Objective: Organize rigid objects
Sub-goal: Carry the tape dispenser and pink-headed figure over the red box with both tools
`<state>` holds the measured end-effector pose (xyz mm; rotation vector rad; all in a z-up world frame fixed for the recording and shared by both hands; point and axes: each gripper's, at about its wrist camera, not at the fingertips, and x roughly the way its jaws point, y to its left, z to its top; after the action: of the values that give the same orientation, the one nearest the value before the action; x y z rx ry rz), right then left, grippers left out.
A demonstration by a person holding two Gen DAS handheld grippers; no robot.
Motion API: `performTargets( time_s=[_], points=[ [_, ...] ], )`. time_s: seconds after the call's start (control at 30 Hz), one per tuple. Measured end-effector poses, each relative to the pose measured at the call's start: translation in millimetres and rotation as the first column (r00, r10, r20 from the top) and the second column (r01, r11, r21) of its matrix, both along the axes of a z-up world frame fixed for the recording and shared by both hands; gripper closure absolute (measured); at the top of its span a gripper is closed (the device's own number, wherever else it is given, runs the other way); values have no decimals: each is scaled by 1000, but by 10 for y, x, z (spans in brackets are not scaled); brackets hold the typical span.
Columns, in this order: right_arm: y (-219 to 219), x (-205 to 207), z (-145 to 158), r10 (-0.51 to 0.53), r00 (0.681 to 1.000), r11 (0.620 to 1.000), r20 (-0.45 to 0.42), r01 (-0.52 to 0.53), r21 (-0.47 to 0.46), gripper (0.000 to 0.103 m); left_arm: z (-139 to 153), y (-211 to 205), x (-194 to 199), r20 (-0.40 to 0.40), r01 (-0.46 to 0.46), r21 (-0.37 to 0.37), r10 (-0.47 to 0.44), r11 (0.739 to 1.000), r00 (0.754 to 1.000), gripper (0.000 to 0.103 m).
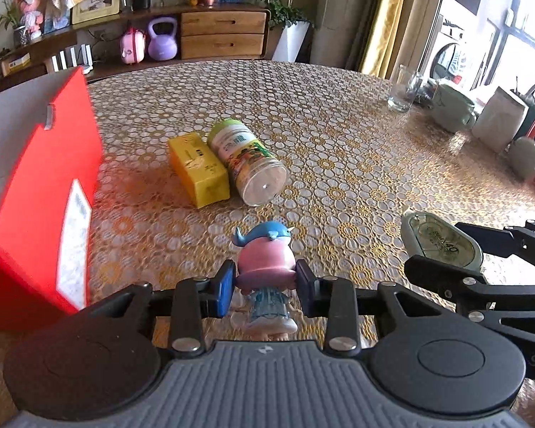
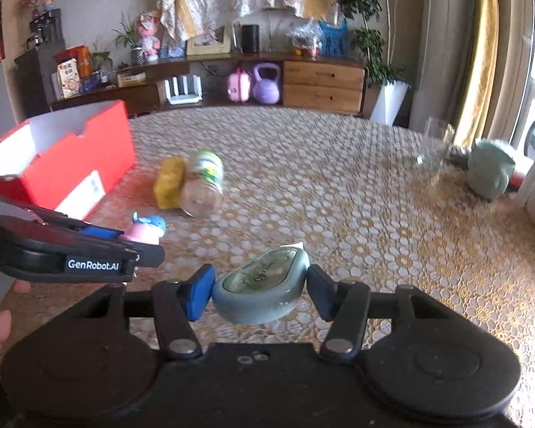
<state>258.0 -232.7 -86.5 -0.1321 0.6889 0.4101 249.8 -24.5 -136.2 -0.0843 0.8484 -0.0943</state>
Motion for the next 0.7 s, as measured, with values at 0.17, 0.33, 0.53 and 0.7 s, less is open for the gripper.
performTargets(
  time_s=[0.17,0.33,0.53,0.7],
  points=[
    [107,-218,242,34,999,999,31,-34,18,47,240,81,-235,32,1,-5,-1,1000,999,68],
    [288,-428,521,83,994,996,71,-86,38,47,543,281,-482,71,-7,-13,8,1000,997,68],
    [570,-559,819,150,983,985,108,-157,68,47,850,586,-706,109,-28,-20,30,999,994,68],
    [876,-579,970,212,969,974,131,-221,59,47,1047,901,-821,132,-60,-14,61,998,989,68]
  ],
)
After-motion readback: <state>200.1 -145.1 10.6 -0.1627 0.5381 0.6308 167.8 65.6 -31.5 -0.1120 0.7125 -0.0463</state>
